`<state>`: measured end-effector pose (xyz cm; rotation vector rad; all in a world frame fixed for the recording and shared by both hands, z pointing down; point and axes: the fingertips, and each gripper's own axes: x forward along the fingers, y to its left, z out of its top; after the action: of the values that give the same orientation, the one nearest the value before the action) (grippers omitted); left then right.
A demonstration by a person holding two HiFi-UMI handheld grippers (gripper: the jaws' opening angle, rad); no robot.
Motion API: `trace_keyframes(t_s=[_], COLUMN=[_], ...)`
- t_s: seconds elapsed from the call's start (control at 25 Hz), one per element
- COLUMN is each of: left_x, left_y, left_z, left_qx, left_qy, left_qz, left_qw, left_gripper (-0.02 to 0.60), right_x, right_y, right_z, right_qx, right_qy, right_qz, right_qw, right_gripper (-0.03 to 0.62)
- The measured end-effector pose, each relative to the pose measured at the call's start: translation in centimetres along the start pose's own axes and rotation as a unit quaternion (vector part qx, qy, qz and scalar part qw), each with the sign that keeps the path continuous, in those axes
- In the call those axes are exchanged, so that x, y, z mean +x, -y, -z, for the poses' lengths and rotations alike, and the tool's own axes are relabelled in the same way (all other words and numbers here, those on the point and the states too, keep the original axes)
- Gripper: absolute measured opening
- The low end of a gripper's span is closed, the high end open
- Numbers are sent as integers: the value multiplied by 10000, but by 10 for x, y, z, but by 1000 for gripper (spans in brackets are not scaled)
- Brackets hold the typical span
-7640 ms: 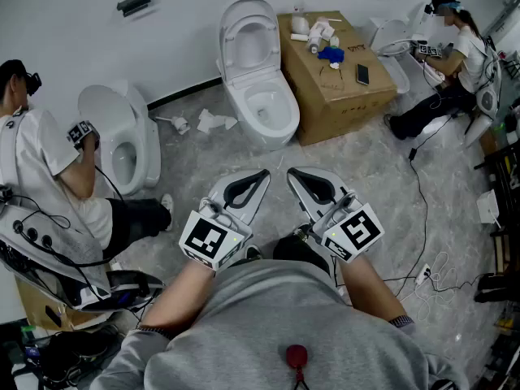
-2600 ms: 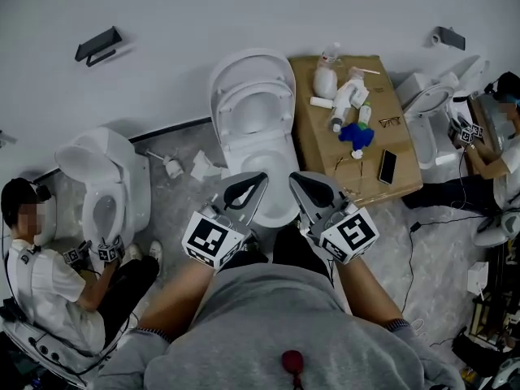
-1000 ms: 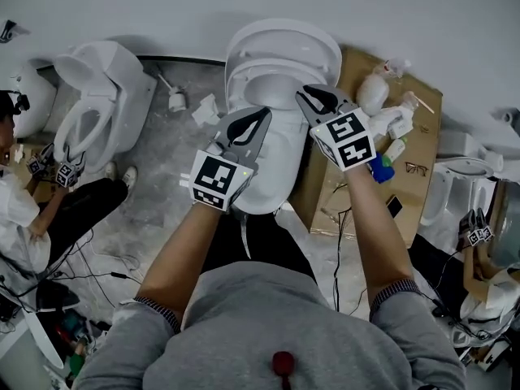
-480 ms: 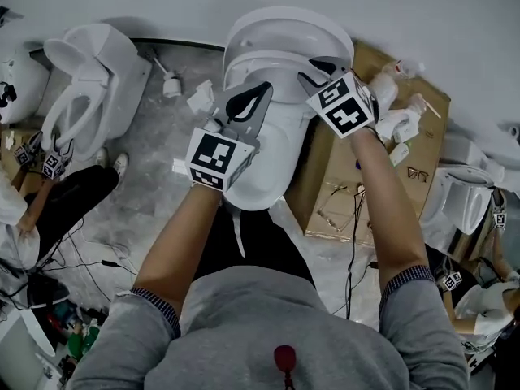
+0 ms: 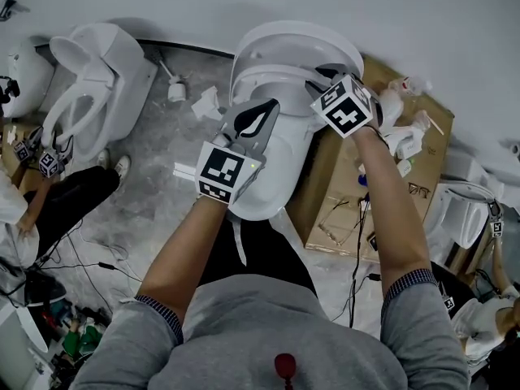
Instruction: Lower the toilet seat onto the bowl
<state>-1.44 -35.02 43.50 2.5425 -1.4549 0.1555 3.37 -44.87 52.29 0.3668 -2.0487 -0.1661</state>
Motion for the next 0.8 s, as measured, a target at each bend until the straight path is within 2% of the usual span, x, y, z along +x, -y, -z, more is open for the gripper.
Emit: trace_keyframes(t_s=[0.12,0.4,0.8], left_x=[-5,-15,-30], left_y=[-1,-1,13], left_z=[0,8,3], left_qx=[-40,-95,9], left_qy=[-1,-44,-40], left_qz=[0,-161,-171], left_qw=[10000,9998,9998], left_gripper=[8,8,8], right_x=[1,1,-8], right_y=[0,-5,-21], right_z=[0,0,-1], right_qx=[-80,-268,-307], right_qy=[-80,-186,-151], right_qz=[12,83,84], right_qw=[9999,9994,9994], right_gripper=[106,97,97])
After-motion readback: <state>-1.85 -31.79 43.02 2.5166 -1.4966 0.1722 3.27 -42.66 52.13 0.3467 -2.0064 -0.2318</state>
